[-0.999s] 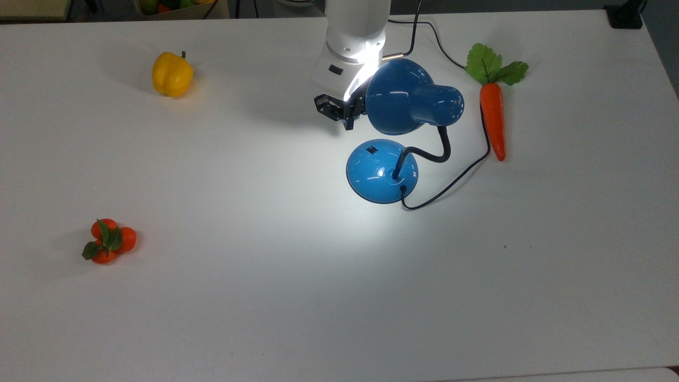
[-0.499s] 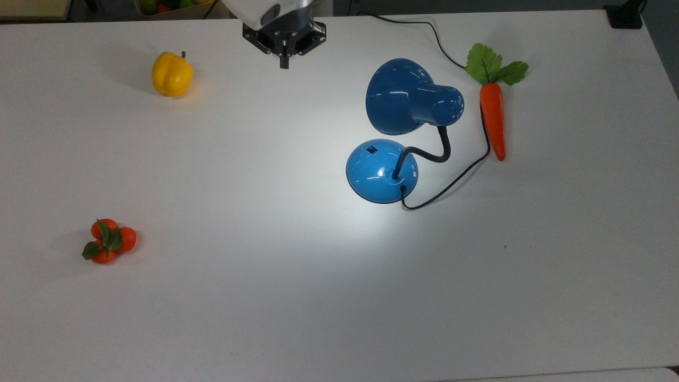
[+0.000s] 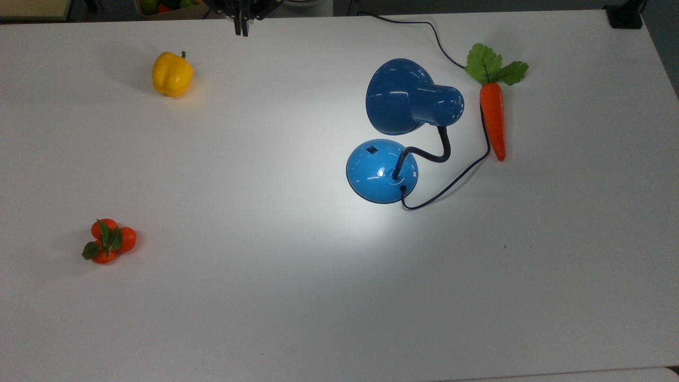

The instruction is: Turn on desk lamp

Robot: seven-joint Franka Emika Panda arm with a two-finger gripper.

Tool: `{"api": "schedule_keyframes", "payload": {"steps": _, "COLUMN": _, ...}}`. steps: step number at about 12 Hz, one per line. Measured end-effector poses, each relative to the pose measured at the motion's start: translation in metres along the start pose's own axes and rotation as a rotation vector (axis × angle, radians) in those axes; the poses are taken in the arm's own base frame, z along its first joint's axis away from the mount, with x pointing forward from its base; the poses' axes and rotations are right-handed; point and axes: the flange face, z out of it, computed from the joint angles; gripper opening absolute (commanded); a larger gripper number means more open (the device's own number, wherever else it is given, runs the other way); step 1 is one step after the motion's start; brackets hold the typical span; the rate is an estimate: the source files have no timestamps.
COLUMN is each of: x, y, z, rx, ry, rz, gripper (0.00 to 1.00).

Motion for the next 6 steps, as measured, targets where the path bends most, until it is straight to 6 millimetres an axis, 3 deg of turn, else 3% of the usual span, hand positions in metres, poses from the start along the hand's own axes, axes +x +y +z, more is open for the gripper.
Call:
{"api": "schedule_keyframes", "payload": {"steps": 1, "x": 0.0, "y": 0.001, "z": -0.003, "rx": 0.0, "ry": 0.005, "rz": 0.002, "gripper": 0.84}}
{"api": "schedule_keyframes", "payload": {"steps": 2, "x": 0.0, "y": 0.0, "z": -0.005, "rx": -0.002, "ry": 0.01, "rz": 0.001, "gripper": 1.0}}
{"api": "schedule_keyframes", "payload": {"steps": 6, "x": -0.009, "y": 0.004, "z": -0.02, "rx": -0.004, "ry": 0.024, "rz": 0.009, "gripper": 1.0}}
